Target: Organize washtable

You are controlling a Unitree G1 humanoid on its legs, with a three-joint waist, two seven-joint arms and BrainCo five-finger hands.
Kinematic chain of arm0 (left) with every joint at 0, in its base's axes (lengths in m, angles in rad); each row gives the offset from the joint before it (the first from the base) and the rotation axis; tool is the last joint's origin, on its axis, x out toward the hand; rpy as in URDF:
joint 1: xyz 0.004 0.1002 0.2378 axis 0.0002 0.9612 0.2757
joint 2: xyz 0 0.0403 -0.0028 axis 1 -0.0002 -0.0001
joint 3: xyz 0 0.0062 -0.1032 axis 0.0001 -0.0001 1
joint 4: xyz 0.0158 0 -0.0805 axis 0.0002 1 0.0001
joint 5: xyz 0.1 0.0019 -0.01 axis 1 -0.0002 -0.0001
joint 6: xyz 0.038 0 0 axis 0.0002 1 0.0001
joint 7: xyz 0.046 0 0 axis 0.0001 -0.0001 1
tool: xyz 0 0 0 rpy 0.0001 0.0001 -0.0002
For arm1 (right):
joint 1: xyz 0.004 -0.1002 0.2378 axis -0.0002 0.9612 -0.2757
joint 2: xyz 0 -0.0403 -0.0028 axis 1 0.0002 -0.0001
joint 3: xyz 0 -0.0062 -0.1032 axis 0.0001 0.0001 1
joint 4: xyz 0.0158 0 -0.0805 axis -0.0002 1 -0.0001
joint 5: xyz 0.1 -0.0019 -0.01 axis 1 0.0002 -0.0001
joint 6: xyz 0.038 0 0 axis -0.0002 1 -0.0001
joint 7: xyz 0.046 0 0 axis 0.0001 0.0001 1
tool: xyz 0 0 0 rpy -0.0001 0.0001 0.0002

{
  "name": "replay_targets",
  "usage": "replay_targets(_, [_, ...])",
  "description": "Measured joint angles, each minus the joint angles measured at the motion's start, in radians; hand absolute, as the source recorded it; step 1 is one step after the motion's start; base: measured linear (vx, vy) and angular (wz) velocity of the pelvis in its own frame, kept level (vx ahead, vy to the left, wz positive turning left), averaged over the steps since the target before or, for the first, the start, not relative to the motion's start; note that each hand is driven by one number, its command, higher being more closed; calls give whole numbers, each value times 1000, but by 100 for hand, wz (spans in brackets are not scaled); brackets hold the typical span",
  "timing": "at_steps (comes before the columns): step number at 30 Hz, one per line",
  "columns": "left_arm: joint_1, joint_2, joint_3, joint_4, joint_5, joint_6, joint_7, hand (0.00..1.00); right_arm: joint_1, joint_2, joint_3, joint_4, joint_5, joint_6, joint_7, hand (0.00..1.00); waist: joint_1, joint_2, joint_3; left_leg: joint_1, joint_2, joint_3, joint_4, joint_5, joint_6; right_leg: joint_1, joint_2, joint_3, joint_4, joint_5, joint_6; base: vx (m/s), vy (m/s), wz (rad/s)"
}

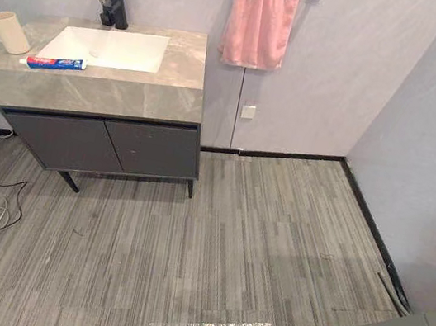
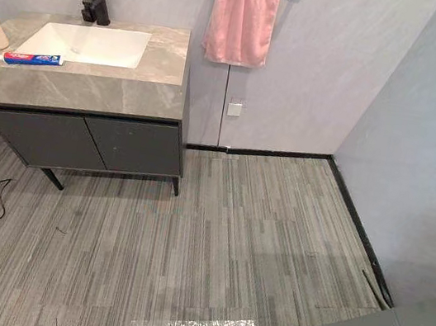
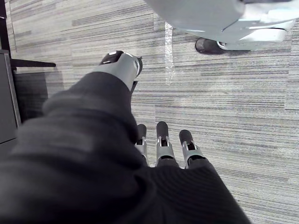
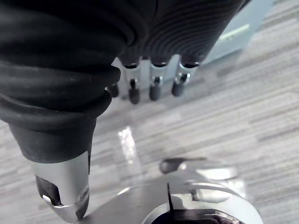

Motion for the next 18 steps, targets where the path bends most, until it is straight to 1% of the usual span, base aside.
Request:
replay_targets(3, [-2,0,-1,0,0,-3,0,0,0,0,0,0,0,0,0,0,0,-1,2,0,0,0,-3,2,-4,2,-1,0,-7,3,4,0,0,0])
replay_targets(5, [-2,0,-1,0,0,-8,0,0,0,0,0,0,0,0,0,0,1,3,6,1,0,0,-5,4,-6,2,-1,0,-7,4,3,0,0,0])
replay_targets(6, [-2,0,-2,0,0,-12,0,0,-1,0,0,0,0,0,-1,0,1,-2,5,2,0,0,-6,5,-7,2,-1,0,-7,6,1,0,0,0])
replay_targets(7, [-2,0,-2,0,-1,-14,0,0,-1,0,0,0,0,0,-1,0,1,2,8,2,0,0,-6,5,-8,2,0,0,-7,6,0,0,0,0])
replay_targets(18, [-4,1,-2,8,-12,-17,-1,0,-5,1,0,0,0,0,-2,0,1,-5,14,18,5,1,-31,13,-11,14,6,0,-23,13,-6,-2,-5,0])
